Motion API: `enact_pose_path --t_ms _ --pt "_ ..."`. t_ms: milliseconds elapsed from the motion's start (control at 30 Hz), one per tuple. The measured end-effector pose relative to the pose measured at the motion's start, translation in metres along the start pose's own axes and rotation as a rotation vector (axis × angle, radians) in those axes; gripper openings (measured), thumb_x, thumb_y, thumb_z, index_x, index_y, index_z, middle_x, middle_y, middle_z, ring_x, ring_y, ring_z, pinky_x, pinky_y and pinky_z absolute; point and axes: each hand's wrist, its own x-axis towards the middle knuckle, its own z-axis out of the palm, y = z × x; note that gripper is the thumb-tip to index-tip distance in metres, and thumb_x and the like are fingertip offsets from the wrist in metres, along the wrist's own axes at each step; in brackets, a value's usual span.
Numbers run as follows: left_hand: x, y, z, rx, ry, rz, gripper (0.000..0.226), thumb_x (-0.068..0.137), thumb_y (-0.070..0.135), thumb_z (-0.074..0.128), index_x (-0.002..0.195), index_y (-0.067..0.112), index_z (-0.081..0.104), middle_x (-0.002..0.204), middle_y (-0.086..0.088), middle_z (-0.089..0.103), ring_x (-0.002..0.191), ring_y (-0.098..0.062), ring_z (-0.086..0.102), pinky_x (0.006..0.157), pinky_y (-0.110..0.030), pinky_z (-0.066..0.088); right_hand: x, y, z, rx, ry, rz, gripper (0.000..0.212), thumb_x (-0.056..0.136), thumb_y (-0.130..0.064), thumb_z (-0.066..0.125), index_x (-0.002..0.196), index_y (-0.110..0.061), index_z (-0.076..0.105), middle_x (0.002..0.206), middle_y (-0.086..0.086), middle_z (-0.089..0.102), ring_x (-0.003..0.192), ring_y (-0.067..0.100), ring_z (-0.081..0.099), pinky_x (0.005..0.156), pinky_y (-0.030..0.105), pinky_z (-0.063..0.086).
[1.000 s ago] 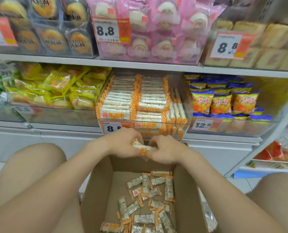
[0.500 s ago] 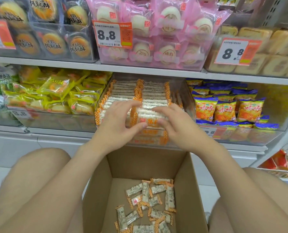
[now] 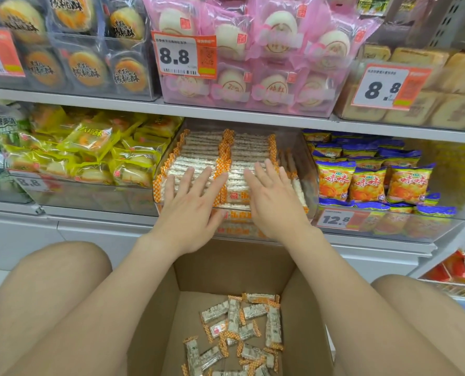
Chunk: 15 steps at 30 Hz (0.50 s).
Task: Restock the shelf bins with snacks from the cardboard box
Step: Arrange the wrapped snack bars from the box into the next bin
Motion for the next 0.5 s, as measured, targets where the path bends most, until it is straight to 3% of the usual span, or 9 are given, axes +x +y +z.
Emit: enact_pose_path --t_ms 67,167,300,400,500 --pt "0.001 -0.001 0.0 0.0 -0.002 0.001 0.072 0.106 0.062 0.031 0.166 0.04 -0.004 0.176 0.002 0.006 0.162 -0.033 0.0 0.126 -0.062 -0.002 0.006 0.001 -0.002 0.013 -0.023 -0.028 0.061 0.108 -0.021 0.033 0.167 -0.024 0.017 0.174 0.012 0.011 0.162 0.029 0.0 0.131 0.048 0.002" --pt "0.002 -0.001 -0.001 -0.017 0.009 0.001 0.073 0.106 0.062 0.032 0.167 0.038 -0.001 0.175 0.002 0.01 0.161 -0.034 0.004 0.125 -0.061 0.0 0.014 -0.001 0.0 0.012 -0.023 0.024 0.059 0.107 -0.031 0.027 0.165 -0.021 0.023 0.173 0.014 0.018 0.161 0.03 0.009 0.131 0.047 0.006" --pt "0.002 0.0 0.0 0.002 0.006 0.002 0.073 0.105 0.062 0.033 0.167 0.037 0.001 0.175 0.0 0.011 0.161 -0.035 0.006 0.125 -0.062 0.0 0.015 -0.009 0.007 -0.052 -0.041 0.012 0.081 0.094 -0.045 0.003 0.164 -0.012 0.026 0.168 0.022 0.026 0.157 0.036 0.022 0.129 0.047 0.013" --pt "0.002 -0.001 0.0 -0.006 0.004 0.004 0.071 0.106 0.06 0.032 0.167 0.038 0.003 0.175 0.0 0.01 0.161 -0.035 0.003 0.125 -0.062 -0.003 0.016 -0.005 0.004 -0.075 -0.074 -0.016 0.074 0.099 -0.041 0.012 0.164 -0.01 0.027 0.167 0.022 0.029 0.156 0.036 0.025 0.127 0.047 0.017" --pt "0.003 0.0 -0.001 -0.058 0.024 0.011 0.065 0.109 0.048 0.032 0.167 0.035 0.004 0.175 0.0 0.009 0.161 -0.034 0.0 0.125 -0.061 -0.01 0.014 -0.002 0.002 -0.07 -0.012 -0.001 0.071 0.098 -0.039 0.015 0.158 -0.009 0.038 0.161 0.02 0.041 0.151 0.036 0.033 0.127 0.047 0.019"
